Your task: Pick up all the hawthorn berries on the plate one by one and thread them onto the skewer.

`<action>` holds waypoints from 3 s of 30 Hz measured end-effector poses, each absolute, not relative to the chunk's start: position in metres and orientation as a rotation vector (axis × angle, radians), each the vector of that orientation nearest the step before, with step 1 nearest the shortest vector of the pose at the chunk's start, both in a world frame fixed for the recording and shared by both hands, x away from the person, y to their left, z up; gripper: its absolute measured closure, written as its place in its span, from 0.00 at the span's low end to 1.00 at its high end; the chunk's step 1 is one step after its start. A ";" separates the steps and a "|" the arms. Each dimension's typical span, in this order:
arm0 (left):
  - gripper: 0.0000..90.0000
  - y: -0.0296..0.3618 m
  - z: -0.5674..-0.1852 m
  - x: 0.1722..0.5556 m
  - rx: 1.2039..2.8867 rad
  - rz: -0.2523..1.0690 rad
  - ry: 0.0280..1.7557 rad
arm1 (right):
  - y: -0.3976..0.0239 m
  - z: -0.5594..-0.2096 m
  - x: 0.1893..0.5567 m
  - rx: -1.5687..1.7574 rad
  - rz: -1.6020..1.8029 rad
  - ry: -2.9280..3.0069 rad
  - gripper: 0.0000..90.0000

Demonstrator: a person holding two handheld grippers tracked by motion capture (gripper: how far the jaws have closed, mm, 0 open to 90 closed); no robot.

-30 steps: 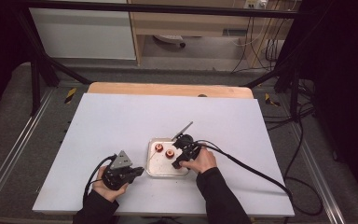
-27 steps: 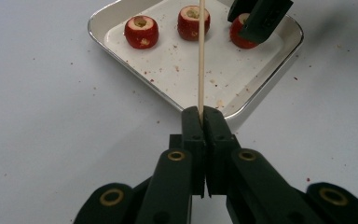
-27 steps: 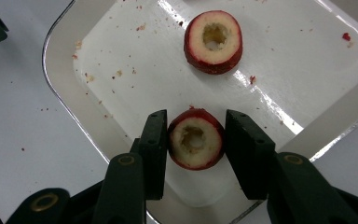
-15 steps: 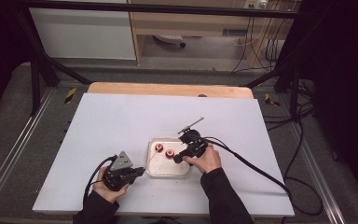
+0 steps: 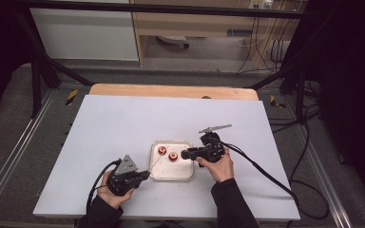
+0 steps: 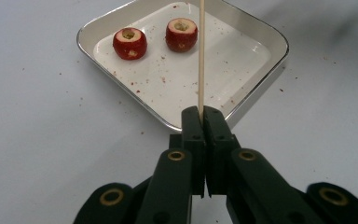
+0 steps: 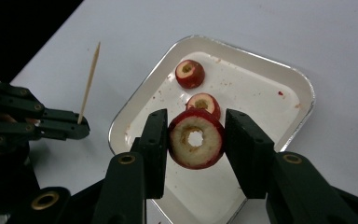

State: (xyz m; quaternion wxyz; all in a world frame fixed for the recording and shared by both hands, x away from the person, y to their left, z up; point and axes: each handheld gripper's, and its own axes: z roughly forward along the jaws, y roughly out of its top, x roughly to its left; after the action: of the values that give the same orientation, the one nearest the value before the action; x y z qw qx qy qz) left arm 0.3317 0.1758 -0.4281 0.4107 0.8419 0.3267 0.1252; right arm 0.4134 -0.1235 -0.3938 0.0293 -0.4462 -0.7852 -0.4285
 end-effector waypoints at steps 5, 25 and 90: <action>0.98 0.173 -0.429 0.330 2.110 0.309 0.832 | -0.131 -0.397 0.410 -1.411 -1.431 -2.357 0.68; 0.98 0.159 -0.431 0.328 2.053 0.294 0.923 | -0.139 -0.402 0.401 -1.490 -1.854 -2.098 0.68; 0.98 0.115 -0.416 0.340 1.963 0.269 0.961 | -0.132 -0.401 0.408 -1.486 -2.242 -1.716 0.68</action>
State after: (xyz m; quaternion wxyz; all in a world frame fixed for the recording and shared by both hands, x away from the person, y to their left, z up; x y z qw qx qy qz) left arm 0.3396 0.1146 -0.4163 0.4527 0.7949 0.3890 0.1089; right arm 0.4079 -0.1319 -0.4010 -0.0244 -0.4656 -0.5376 -0.7026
